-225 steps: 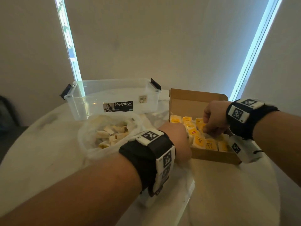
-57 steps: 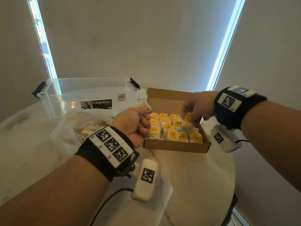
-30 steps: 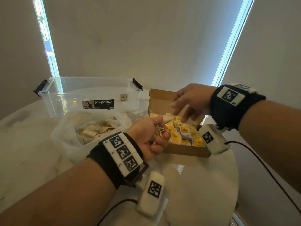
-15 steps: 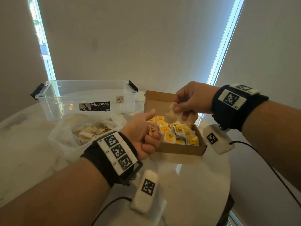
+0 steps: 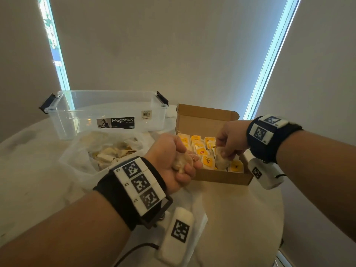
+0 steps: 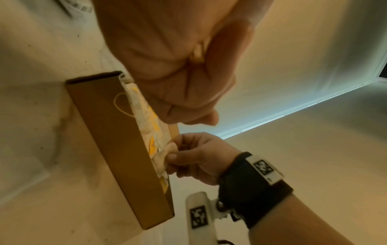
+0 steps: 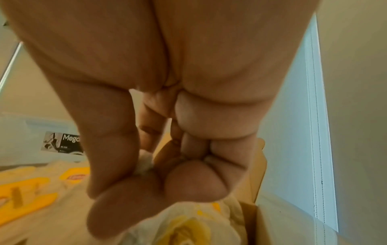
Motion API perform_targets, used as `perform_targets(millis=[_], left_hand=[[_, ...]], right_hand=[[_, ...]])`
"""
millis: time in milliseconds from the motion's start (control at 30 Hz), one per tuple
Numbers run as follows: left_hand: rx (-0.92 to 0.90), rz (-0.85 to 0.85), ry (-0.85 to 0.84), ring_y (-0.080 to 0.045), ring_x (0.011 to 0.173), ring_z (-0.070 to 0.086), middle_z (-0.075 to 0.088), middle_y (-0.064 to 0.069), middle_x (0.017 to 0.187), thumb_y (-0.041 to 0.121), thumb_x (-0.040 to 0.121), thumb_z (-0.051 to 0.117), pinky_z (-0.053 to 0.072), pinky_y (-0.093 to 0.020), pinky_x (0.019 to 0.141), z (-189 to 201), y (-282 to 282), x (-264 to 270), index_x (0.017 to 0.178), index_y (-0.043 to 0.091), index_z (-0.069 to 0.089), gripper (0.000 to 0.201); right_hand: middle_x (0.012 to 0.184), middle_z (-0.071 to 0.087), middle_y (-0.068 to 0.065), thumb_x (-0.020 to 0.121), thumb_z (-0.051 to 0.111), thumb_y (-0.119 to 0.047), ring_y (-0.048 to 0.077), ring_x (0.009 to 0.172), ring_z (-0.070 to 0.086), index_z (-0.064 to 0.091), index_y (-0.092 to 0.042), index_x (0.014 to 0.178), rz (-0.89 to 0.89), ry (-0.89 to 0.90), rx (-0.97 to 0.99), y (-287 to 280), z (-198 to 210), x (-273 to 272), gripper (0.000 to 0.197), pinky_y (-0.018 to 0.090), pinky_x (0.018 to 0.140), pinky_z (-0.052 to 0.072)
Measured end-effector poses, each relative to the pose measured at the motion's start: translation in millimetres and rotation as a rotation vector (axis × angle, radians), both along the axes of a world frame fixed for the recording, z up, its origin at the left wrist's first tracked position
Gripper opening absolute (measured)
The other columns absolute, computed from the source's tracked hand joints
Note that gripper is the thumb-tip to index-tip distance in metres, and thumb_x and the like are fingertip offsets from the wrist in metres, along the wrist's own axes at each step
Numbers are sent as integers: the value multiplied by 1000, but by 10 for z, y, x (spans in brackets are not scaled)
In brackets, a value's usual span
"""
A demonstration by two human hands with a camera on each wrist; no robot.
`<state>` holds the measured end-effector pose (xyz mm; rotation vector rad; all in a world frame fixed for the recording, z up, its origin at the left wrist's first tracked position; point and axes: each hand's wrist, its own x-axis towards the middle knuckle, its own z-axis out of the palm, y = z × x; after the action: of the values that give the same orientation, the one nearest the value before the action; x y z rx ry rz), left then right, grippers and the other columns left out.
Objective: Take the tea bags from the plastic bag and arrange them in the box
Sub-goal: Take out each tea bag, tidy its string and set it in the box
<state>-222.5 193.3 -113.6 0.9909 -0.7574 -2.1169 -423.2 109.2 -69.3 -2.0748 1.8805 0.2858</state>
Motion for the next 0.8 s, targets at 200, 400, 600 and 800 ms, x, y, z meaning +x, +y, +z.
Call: perform_targets(millis=[200, 400, 600, 800], left_hand=[[32, -4, 87, -20, 50, 57, 66, -22, 79, 10, 67, 37, 38, -18, 32, 5, 7, -43, 96, -3, 54, 36], [57, 72, 130, -27, 63, 72, 71, -26, 93, 5, 95, 35, 50, -21, 41, -71, -89, -98, 111, -4, 54, 27], [-28, 73, 36, -11, 44, 59, 75, -16, 92, 23, 106, 34, 32, -15, 29, -91, -104, -152, 122, 1, 52, 32], [-128, 45, 4, -10, 44, 51, 74, -13, 92, 42, 106, 32, 30, -16, 30, -30, -12, -172, 112, 10, 60, 42]], right_hand=[[71, 77, -2, 83, 81, -26, 7, 55, 69, 73, -15, 94, -69, 9, -54, -70, -108, 85, 18, 25, 66, 61], [83, 74, 6, 83, 79, -35, 17, 66, 67, 71, -13, 93, -55, -78, -299, 114, 176, 178, 26, 34, 70, 60], [85, 75, 2, 84, 78, -39, 14, 61, 65, 75, -19, 92, 30, -366, -145, 435, 358, 411, 22, 31, 62, 51], [77, 77, -4, 83, 79, -37, 12, 70, 68, 77, -32, 79, 135, -296, -139, 479, 289, 381, 7, 32, 73, 57]])
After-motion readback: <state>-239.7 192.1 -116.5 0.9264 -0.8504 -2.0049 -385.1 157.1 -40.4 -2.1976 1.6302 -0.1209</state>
